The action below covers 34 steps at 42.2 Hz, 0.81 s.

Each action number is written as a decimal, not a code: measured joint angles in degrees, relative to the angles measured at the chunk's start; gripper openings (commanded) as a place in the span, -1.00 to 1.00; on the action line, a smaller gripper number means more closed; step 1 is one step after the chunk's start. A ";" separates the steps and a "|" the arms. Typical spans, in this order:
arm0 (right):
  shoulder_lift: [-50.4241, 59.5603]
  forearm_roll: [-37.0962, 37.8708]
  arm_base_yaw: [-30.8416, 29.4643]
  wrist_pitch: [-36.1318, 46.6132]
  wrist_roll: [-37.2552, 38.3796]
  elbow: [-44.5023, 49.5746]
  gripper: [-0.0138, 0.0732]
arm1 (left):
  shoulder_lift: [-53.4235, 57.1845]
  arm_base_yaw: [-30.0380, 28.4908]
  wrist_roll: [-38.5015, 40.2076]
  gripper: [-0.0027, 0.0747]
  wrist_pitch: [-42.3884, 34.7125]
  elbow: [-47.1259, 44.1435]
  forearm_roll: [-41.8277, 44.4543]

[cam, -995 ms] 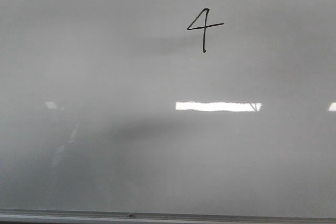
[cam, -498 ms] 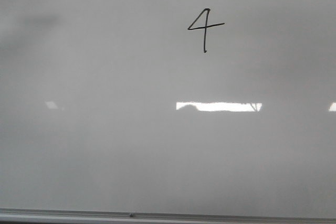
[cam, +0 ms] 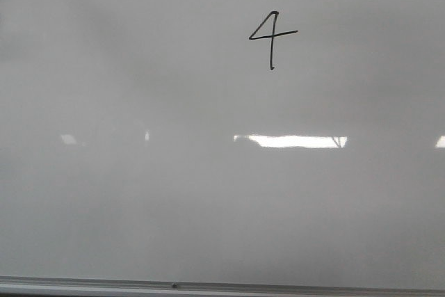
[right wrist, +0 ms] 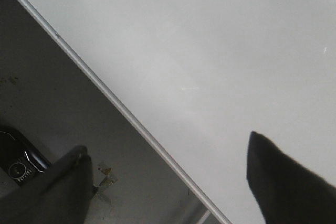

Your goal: Write number 4 on whiteboard

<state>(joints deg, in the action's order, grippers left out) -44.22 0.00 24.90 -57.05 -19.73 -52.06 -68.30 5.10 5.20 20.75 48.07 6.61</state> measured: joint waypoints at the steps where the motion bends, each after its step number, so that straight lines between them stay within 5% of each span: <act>1: 0.00 0.00 0.00 0.02 0.00 0.00 0.72 | -0.37 -0.13 0.00 -0.98 -3.16 -1.45 -0.04; 13: 0.00 0.00 0.00 0.45 0.00 0.00 0.72 | -6.91 -0.22 0.03 -0.98 -26.88 -8.47 -1.39; 27: 0.00 0.00 0.00 0.45 0.00 0.00 0.72 | -15.45 -0.22 0.03 -0.97 -36.41 -8.57 -1.53; 34: 0.00 0.00 0.00 0.45 0.00 0.00 0.72 | -17.30 -0.22 0.12 -0.57 -38.25 -8.57 -1.66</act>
<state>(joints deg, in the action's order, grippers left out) -44.22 0.00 24.90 -56.60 -19.73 -52.06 -85.60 4.87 5.32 -17.50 39.50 4.95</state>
